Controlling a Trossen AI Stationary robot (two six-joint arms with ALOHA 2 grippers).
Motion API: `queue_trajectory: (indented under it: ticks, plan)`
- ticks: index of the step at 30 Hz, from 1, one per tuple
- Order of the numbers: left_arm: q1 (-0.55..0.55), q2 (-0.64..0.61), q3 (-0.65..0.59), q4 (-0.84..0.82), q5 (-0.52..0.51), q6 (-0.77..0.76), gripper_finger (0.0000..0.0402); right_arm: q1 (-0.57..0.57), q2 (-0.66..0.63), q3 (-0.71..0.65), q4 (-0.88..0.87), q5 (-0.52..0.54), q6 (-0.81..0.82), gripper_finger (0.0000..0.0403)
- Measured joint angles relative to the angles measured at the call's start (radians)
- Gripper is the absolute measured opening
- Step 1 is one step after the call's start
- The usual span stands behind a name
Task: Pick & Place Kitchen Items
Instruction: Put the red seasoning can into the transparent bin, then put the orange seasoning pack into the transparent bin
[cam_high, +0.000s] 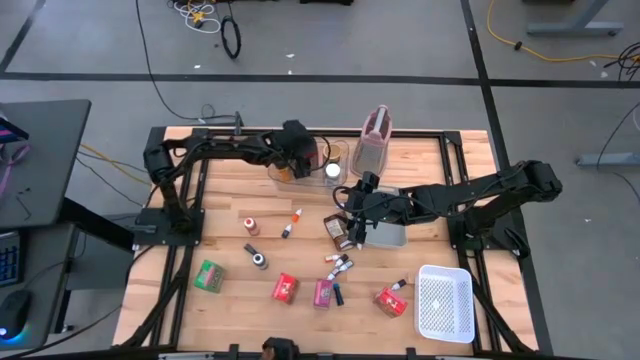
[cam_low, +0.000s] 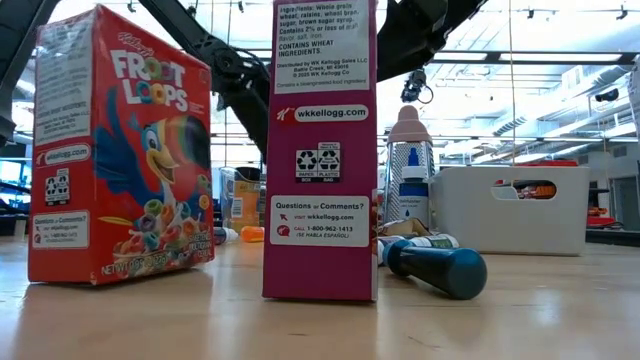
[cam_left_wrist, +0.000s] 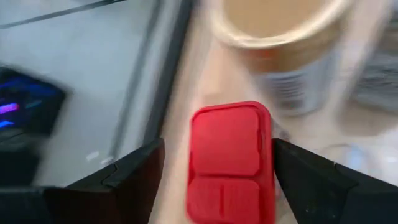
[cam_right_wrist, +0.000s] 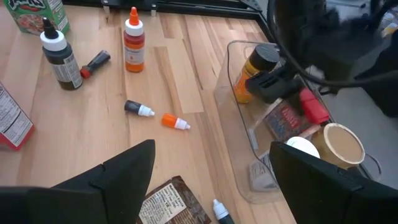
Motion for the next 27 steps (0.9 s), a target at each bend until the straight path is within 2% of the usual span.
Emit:
queue_trajectory:
  ticks: [3, 6, 13, 18, 24, 27]
  plan:
    - [-0.036, -0.057, 0.0, -0.022, -0.15, -0.012, 0.0301, 0.0, 0.0, 0.0, 0.001, 0.0, 0.004, 0.033]
    - [-0.072, -0.153, 0.0, -0.05, -0.187, -0.046, 0.0298, 0.0, 0.0, 0.0, 0.001, 0.0, 0.029, 0.033]
    - [-0.147, -0.413, 0.001, -0.116, -0.015, -0.084, 0.0295, 0.0, 0.0, 0.0, 0.008, 0.0, 0.054, 0.033]
    - [-0.18, -0.566, 0.001, -0.216, 0.0, -0.131, 0.0295, 0.0, 0.0, 0.0, 0.019, -0.002, 0.054, 0.033]
    - [-0.228, -0.712, 0.0, -0.384, 0.18, -0.221, 0.0294, 0.0, 0.0, 0.0, 0.024, -0.035, 0.053, 0.033]
    - [-0.264, -0.772, -0.043, -0.366, 0.229, -0.247, 0.0294, 0.0, 0.0, 0.001, 0.031, -0.077, 0.053, 0.033]
